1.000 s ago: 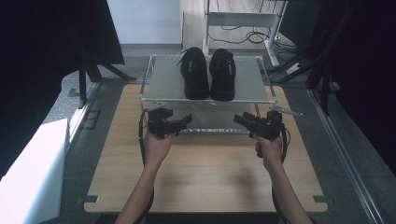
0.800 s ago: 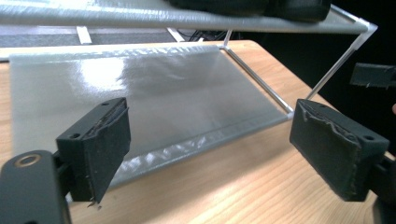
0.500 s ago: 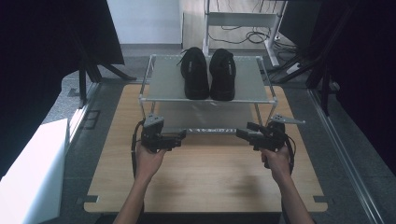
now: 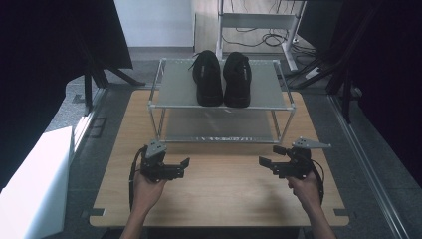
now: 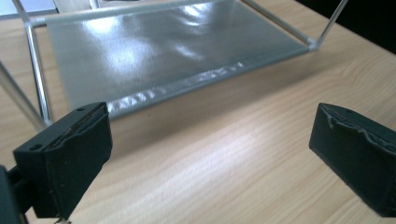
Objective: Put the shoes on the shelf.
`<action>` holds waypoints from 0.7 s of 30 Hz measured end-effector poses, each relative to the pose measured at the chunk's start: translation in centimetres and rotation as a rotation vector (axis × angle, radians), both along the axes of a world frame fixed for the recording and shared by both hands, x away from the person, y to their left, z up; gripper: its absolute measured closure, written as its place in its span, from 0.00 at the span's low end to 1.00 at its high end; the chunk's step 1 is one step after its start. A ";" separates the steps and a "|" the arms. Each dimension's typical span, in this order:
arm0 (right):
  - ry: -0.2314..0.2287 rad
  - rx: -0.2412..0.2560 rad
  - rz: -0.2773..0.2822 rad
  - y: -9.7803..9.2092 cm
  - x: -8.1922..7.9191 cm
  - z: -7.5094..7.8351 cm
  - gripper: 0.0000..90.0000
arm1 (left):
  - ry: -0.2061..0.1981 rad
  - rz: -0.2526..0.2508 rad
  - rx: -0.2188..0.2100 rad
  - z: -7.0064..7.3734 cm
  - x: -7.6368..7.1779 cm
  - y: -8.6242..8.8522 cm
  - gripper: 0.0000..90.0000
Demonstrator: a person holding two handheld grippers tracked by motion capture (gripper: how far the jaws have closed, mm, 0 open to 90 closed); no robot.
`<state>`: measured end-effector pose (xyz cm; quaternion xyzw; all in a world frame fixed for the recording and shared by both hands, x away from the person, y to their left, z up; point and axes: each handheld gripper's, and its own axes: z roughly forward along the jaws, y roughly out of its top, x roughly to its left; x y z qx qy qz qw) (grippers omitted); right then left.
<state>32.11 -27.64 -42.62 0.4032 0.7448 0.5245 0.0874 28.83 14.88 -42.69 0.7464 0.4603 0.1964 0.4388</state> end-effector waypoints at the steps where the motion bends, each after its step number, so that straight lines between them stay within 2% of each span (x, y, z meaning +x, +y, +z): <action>1: 0.003 -0.007 -0.004 -0.1 -0.2 -0.2 0.11 | 0.003 -0.001 0.008 -0.3 -0.2 0.0 0.00; 3: 0.004 -0.018 -0.007 -0.1 -0.5 -0.5 0.10 | 0.008 -0.002 0.022 -1.1 -0.6 0.1 0.00; 5: 0.008 -0.061 -0.012 -0.2 -1.2 -1.4 0.07 | 0.026 -0.007 0.036 -2.5 -1.0 0.1 0.00; 6: 0.008 -0.061 -0.012 -0.2 -1.2 -1.4 0.07 | 0.026 -0.007 0.036 -2.5 -1.0 0.1 0.00; 13: 0.017 -0.148 -0.022 -0.3 -2.4 -3.8 0.02 | 0.057 -0.018 0.043 -5.5 -1.9 0.1 0.00; 14: 0.016 -0.183 -0.026 -0.2 -2.4 -4.5 0.01 | 0.059 -0.022 0.047 -5.7 -2.0 0.0 0.00; 15: 0.016 -0.183 -0.026 -0.2 -2.4 -4.5 0.01 | 0.061 -0.023 0.056 -6.0 -2.1 -0.1 0.00; 18: 0.028 -0.225 -0.033 0.1 -2.5 -5.5 0.01 | 0.071 -0.039 0.092 -6.9 -2.4 -0.4 0.00; 19: 0.028 -0.225 -0.033 0.1 -2.5 -5.5 0.01 | 0.071 -0.039 0.092 -6.9 -2.4 -0.4 0.00; 21: 0.028 -0.257 -0.035 0.2 -2.6 -6.0 0.01 | 0.080 -0.043 0.101 -7.3 -2.5 -0.6 0.00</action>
